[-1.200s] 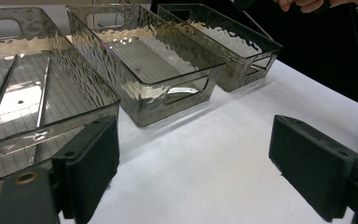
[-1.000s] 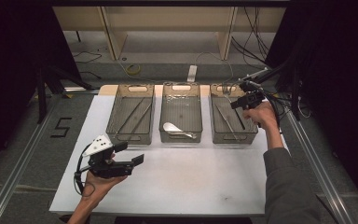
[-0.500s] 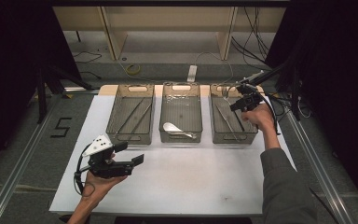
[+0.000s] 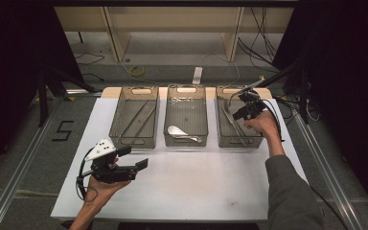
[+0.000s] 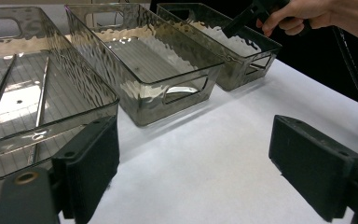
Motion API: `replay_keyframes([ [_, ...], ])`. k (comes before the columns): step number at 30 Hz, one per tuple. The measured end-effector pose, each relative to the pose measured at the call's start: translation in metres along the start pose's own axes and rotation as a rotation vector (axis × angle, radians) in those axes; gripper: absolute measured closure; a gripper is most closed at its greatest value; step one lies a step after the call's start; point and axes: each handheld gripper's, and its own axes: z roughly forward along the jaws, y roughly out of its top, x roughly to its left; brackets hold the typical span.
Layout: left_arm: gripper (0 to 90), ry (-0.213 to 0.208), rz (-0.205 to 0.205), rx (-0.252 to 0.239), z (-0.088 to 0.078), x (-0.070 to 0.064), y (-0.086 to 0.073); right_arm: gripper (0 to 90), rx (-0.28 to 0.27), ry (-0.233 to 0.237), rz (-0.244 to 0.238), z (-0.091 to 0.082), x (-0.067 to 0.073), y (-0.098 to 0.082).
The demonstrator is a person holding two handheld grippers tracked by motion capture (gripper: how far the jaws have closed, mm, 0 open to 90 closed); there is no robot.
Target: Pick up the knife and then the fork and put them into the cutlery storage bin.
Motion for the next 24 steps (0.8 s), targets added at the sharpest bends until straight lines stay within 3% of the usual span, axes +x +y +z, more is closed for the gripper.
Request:
replay_keyframes([
  [6, 15.4, 0.001, -0.001, -0.001, 0.0, 0.0, 0.0, 65.3, -0.065, 0.003, -0.019, -0.015, 0.008, 0.001],
  [9, 15.5, 0.002, -0.002, -0.003, -0.001, 0.0, 0.0, 61.6, -0.086, 0.009, -0.056, -0.021, 0.015, -0.002],
  [16, 15.4, 0.003, -0.001, -0.002, 0.0, 0.0, 0.0, 54.6, -0.161, 0.069, -0.079, -0.041, 0.034, -0.013],
  [24, 15.4, 0.003, -0.002, -0.001, -0.001, 0.0, 0.0, 43.0, -0.2, 0.092, -0.102, -0.05, 0.051, -0.024],
])
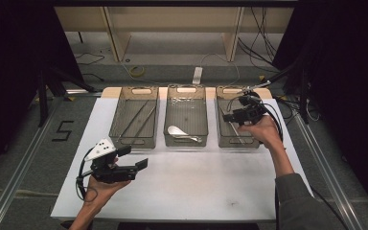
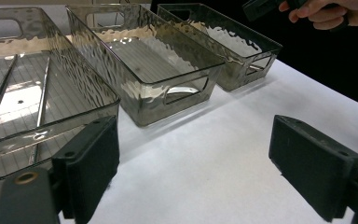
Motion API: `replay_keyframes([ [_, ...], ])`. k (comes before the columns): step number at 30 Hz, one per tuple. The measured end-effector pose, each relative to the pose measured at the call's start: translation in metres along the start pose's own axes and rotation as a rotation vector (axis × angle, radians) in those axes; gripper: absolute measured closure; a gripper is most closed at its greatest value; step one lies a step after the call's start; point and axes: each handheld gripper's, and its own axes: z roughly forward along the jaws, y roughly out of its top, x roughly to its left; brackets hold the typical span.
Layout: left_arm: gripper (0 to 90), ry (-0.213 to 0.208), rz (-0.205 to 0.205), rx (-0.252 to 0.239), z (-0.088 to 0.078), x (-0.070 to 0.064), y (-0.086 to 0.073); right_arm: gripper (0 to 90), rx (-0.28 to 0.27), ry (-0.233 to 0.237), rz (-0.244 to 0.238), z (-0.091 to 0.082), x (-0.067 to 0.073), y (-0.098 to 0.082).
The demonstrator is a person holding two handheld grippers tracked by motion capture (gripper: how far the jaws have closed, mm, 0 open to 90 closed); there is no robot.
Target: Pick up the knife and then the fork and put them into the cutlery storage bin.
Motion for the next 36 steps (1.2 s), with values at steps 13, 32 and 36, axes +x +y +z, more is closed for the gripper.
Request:
replay_keyframes([
  [13, 15.4, -0.001, 0.003, 0.002, 0.0, 0.0, 0.0, 37.8, -0.103, 0.045, 0.007, -0.01, 0.027, -0.023],
  [32, 15.4, 0.0, -0.01, 0.003, 0.002, 0.0, 0.001, 33.1, -0.138, 0.103, -0.034, -0.008, 0.057, -0.057],
  [36, 15.5, 0.002, 0.001, 0.01, 0.002, 0.0, 0.0, 32.8, -0.151, 0.125, -0.037, -0.011, 0.059, -0.068],
])
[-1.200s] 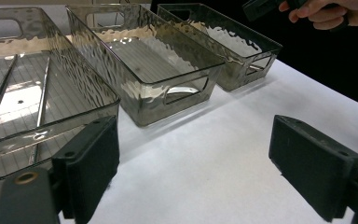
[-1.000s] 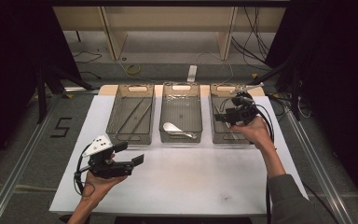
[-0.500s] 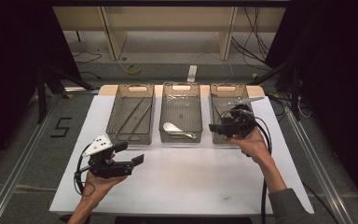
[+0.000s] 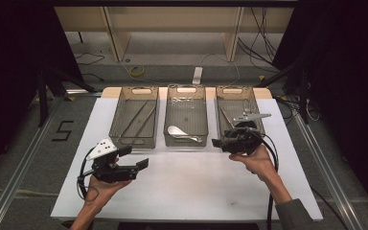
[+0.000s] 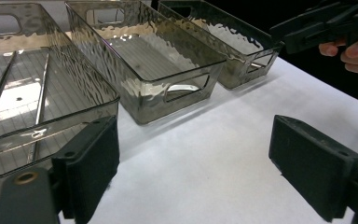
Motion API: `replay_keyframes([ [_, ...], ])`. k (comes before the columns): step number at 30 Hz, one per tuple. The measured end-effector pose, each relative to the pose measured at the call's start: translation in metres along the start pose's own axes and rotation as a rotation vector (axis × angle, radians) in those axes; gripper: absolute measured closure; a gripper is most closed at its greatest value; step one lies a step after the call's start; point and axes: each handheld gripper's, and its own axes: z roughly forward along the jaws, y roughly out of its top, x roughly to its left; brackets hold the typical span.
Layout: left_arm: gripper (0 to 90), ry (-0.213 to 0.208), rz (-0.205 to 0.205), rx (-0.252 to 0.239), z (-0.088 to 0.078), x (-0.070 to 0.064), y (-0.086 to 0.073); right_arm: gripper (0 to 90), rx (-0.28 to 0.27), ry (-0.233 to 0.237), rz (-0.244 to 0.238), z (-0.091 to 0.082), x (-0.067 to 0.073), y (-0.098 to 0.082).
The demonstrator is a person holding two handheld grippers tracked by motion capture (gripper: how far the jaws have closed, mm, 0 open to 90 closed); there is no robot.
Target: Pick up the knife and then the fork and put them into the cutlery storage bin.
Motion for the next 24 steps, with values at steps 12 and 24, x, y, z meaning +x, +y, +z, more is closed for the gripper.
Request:
replay_keyframes([
  [12, 15.4, -0.029, -0.028, 0.0, 0.0, 0.003, -0.001, 30.7, -0.052, 0.044, -0.007, -0.001, 0.015, -0.016],
  [24, 15.5, -0.043, -0.035, -0.002, 0.0, 0.003, -0.001, 29.3, -0.1, 0.057, -0.027, -0.008, 0.027, -0.038],
])
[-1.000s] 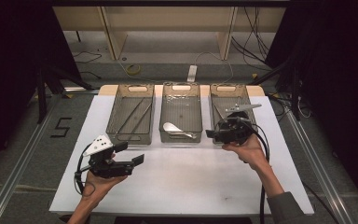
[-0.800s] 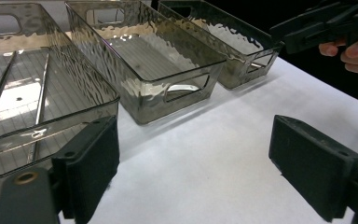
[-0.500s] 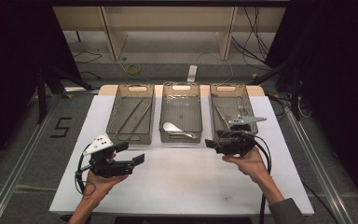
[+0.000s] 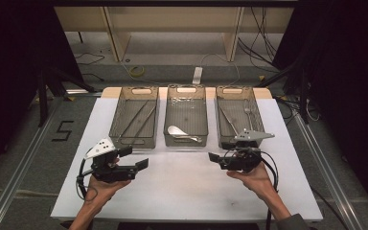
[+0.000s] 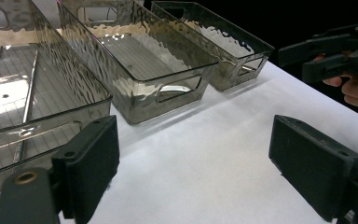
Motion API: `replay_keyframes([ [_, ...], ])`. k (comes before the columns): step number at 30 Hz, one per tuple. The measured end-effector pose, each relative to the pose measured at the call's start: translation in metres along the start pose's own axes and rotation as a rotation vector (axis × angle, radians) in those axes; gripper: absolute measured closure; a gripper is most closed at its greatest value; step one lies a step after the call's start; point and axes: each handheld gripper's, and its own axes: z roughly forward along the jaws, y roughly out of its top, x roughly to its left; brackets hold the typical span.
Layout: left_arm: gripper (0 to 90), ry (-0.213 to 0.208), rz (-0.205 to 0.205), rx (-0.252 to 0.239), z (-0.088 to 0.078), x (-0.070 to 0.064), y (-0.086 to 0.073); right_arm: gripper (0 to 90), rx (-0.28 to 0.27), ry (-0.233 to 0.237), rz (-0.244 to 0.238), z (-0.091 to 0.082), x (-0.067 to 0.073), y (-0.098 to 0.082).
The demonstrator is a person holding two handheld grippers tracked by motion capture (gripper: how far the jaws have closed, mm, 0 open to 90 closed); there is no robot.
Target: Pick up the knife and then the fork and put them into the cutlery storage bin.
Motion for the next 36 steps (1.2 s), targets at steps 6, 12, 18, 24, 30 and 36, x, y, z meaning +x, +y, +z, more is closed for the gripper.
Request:
replay_keyframes([
  [6, 15.4, -0.033, -0.018, 0.003, 0.001, 0.001, 0.0, 27.3, 0.002, 0.002, 0.014, -0.004, 0.001, -0.014],
  [12, 15.5, -0.043, -0.017, 0.006, 0.002, 0.0, 0.0, 27.4, -0.018, -0.012, 0.027, -0.014, 0.002, -0.025],
  [18, 15.4, -0.044, -0.016, 0.01, 0.002, 0.0, 0.0, 26.7, -0.044, -0.021, 0.036, -0.021, 0.004, -0.035],
  [24, 15.4, -0.044, -0.015, 0.015, 0.002, 0.0, -0.001, 24.4, -0.055, -0.023, 0.046, -0.026, 0.004, -0.042],
  [30, 15.4, -0.056, -0.015, 0.036, 0.004, -0.001, -0.001, 21.5, -0.063, -0.029, 0.057, -0.03, 0.005, -0.046],
  [36, 15.4, -0.062, -0.006, 0.047, 0.005, -0.002, -0.002, 19.9, -0.06, -0.042, 0.059, -0.032, 0.006, -0.05],
])
